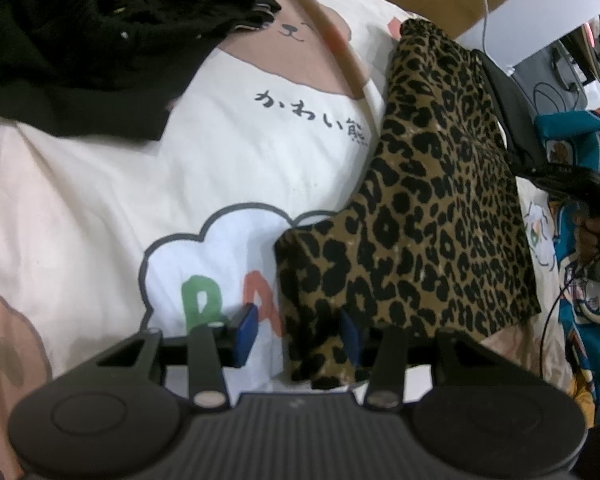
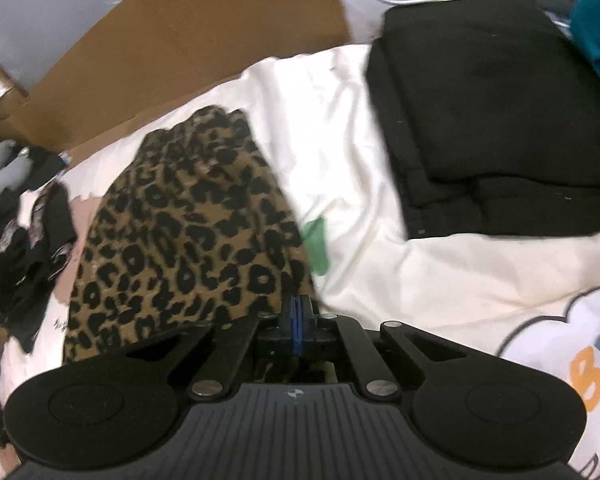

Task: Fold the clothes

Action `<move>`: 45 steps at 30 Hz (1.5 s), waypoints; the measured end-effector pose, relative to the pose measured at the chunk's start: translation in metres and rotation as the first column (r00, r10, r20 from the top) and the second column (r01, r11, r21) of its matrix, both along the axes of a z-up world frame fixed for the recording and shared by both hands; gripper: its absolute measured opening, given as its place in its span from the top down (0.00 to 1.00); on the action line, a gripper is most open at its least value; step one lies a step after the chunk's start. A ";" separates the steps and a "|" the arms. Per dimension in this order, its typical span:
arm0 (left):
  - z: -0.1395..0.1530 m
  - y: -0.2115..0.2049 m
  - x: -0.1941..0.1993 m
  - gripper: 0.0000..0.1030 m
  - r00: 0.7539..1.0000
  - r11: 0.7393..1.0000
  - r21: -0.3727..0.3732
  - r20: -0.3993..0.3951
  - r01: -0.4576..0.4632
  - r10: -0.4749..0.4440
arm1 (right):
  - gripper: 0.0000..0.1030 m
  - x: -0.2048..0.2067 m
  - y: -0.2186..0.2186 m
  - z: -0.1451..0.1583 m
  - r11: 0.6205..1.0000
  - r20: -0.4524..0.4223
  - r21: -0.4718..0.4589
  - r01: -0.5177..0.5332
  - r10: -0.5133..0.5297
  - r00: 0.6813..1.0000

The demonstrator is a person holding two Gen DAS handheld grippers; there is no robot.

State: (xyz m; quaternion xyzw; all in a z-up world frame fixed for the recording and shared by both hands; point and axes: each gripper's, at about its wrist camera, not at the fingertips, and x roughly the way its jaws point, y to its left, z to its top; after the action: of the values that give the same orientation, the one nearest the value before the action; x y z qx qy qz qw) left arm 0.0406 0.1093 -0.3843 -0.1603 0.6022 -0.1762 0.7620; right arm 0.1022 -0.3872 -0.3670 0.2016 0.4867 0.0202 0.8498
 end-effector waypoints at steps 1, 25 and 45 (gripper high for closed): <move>0.000 0.000 0.000 0.54 1.000 1.000 0.000 -0.001 0.001 -0.001 | 1.00 0.002 0.000 -0.002 1.000 -0.005 0.002 -0.003 0.003 1.000; -0.004 0.001 0.003 0.54 1.000 1.000 -0.008 -0.001 0.001 -0.001 | 1.00 0.007 0.007 0.008 0.996 -0.048 -0.084 0.017 -0.021 0.999; 0.031 0.010 0.015 0.56 0.996 1.000 0.018 0.089 0.011 -0.013 | 0.94 0.009 0.024 0.020 0.981 -0.021 -0.195 -0.019 0.015 1.000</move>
State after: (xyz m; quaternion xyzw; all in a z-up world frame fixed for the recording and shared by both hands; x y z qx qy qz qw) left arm 0.0552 0.1197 -0.3533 -0.1420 0.5699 -0.1827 0.7885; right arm 0.1109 -0.3632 -0.3470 0.1134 0.4963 -0.0221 0.8604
